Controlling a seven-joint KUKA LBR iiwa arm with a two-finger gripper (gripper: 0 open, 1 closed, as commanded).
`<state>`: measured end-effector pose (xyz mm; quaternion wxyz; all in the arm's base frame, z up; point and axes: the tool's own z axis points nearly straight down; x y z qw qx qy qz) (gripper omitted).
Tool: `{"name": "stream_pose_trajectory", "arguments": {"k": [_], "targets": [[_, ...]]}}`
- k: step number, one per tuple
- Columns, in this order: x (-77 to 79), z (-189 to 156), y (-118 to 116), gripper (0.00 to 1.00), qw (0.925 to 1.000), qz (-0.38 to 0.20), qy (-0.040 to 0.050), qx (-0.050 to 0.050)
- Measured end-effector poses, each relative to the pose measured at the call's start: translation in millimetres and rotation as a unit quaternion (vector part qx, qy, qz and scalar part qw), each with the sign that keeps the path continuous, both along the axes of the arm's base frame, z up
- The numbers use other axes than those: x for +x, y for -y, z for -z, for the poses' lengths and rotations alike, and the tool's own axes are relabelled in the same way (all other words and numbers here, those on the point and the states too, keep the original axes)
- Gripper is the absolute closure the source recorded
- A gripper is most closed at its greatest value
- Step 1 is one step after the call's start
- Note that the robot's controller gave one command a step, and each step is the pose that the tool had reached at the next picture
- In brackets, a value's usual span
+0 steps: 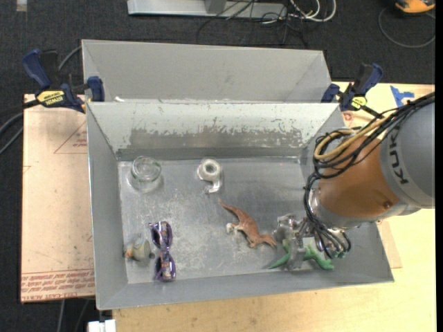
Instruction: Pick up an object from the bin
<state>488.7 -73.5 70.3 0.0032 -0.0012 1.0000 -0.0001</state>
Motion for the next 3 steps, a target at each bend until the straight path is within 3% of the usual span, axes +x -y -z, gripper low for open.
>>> {"name": "stream_pose_trajectory", "arguments": {"k": [2,3], "targets": [[4.7,-0.1,-1.2,1.0,1.0,-0.009,0.0008,0.0],[-0.6,-76.7,-6.3,1.0,0.9999,-0.013,-0.0015,0.001]]}}
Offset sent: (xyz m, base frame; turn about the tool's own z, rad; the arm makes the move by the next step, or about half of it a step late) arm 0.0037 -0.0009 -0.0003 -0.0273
